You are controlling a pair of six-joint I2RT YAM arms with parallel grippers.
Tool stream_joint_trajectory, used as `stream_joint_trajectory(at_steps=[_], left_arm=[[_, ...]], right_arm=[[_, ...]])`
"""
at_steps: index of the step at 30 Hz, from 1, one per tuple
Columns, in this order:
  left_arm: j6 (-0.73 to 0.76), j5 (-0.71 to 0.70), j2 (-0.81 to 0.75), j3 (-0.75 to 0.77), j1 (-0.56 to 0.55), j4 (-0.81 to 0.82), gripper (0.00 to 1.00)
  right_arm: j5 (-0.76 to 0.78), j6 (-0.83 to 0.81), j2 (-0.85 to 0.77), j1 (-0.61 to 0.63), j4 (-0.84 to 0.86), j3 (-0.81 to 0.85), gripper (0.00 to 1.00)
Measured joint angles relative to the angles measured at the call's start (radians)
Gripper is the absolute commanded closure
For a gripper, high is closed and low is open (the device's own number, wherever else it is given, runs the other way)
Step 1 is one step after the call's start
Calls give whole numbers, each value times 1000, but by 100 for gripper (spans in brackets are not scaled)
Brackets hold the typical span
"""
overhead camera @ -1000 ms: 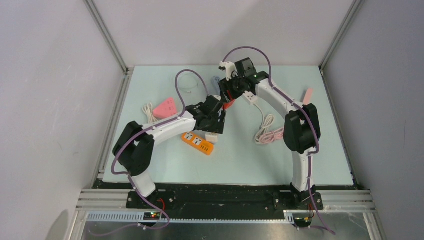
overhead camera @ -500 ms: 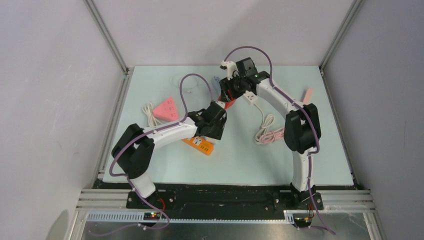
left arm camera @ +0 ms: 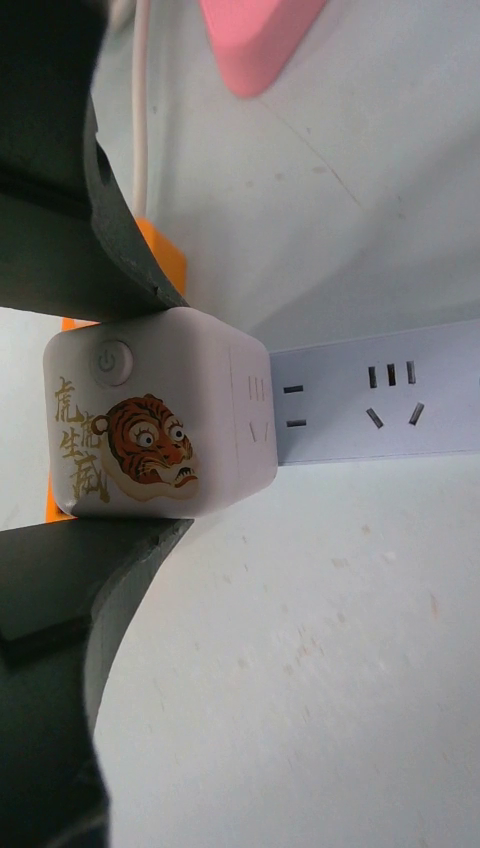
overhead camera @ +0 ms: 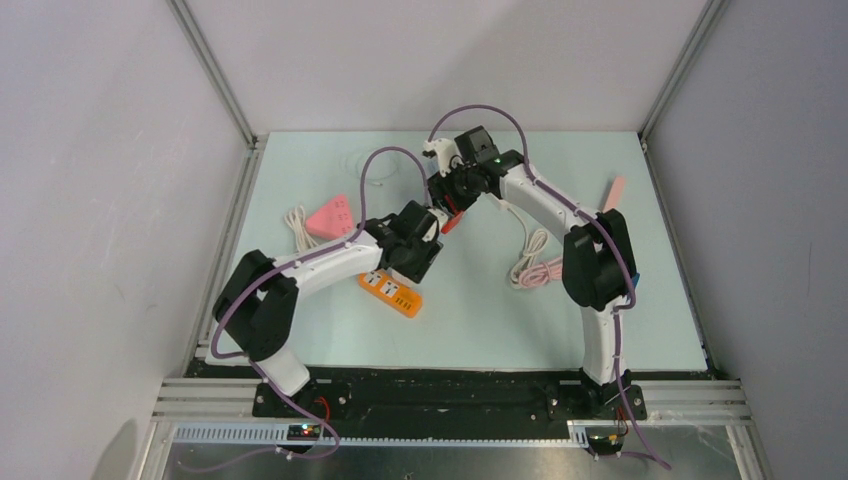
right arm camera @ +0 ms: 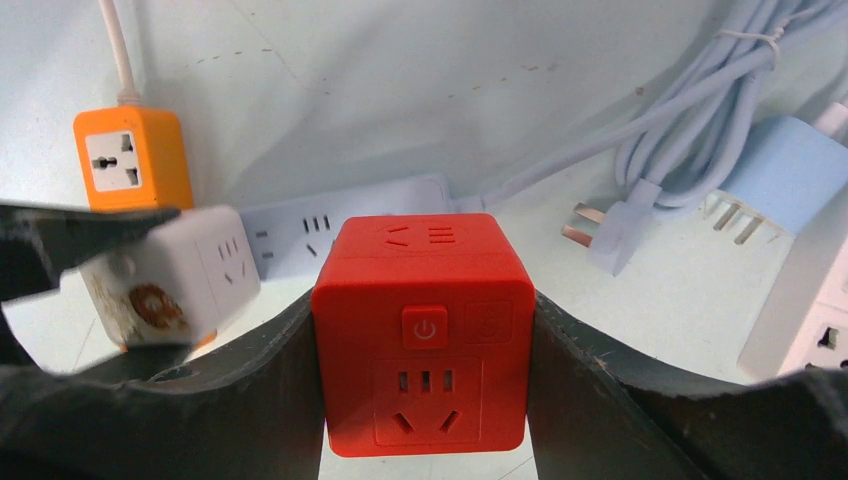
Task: Insert the plug
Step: Adjust the socket at the center of the board, then insert the plug into the socket.
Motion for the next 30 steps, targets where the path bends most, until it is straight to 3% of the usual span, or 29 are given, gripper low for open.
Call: stream_joint_trajectory(at_steps=[3,6,12,17,23,30], left_arm=[[50,4,-11,-2,30,-38,62],[66,5,-18,-5,53,-60,49],[66,6,-26,-5,67,-101,10],[61,6,-45,-5,85,-149,1],[18,24,-148,-5,153,-180,0],[-78,51,-362,-6,241,-63,0]], right_arm=[[-1,-25,0,14,-6,0,93],[9,-52,0,28,-18,0,94],[62,-88,25,66,-46,30,96],[64,-87,37,83,-40,34,96],[29,-69,38,97,-14,49,96],[-2,-53,87,148,-19,84,97]])
